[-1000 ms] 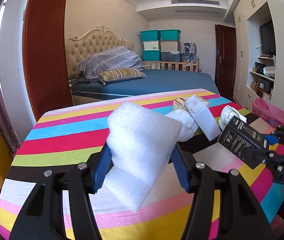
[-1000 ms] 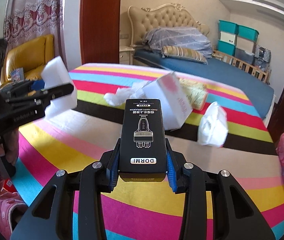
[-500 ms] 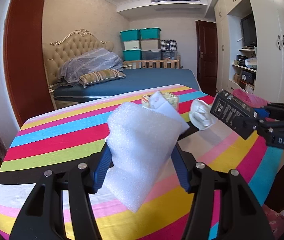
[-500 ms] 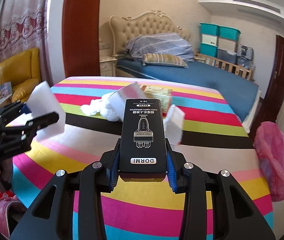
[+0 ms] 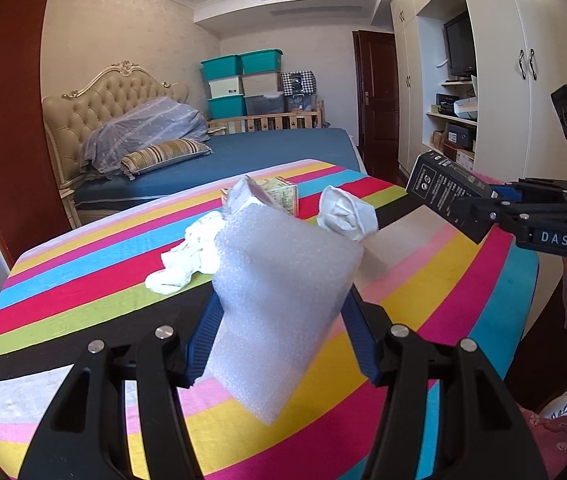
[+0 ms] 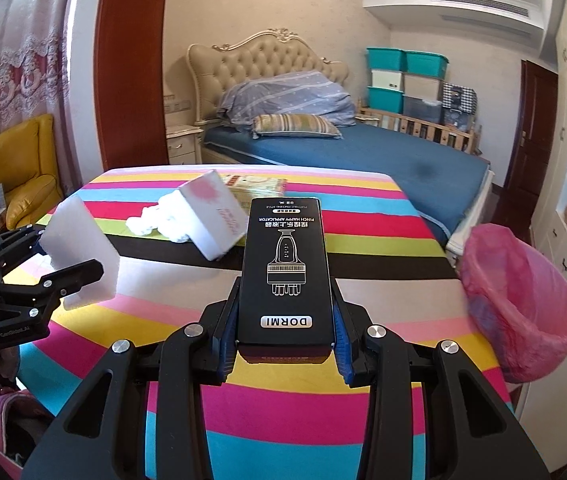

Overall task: Collect trash
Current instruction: 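Carry the DORMI box and foam block toward the pink wastebasket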

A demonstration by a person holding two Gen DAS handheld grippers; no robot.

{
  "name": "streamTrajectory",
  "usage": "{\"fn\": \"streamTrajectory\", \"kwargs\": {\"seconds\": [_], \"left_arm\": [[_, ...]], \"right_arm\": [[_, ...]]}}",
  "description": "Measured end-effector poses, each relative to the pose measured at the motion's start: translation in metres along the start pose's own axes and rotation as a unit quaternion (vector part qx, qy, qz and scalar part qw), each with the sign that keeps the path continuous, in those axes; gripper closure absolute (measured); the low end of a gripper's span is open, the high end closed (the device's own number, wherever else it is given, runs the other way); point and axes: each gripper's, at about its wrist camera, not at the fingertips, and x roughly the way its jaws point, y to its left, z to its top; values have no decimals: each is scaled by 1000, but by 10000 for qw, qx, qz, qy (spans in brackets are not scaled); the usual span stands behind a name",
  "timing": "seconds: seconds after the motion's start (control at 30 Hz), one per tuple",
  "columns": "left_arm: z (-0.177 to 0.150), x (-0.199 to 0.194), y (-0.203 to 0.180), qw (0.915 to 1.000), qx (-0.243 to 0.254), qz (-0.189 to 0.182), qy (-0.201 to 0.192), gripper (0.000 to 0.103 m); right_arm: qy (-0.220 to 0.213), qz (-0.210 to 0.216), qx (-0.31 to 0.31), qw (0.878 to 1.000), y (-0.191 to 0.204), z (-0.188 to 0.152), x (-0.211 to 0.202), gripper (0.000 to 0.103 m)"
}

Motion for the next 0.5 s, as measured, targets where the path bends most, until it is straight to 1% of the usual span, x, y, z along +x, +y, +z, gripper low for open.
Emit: {"fn": "streamTrajectory", "kwargs": {"seconds": [0.17, 0.33, 0.5], "left_arm": [[6, 0, -11, 9999, 118, -48, -23, 46], [13, 1, -23, 9994, 272, -184, -97, 46], [23, 8, -34, 9977, 257, -625, -23, 46]], "right_arm": [[-100, -110, 130, 9998, -17, -3, -9, 66], [-226, -205, 240, 9992, -28, -6, -19, 66], [-317, -321, 397, 9982, -45, -10, -27, 66]]}}
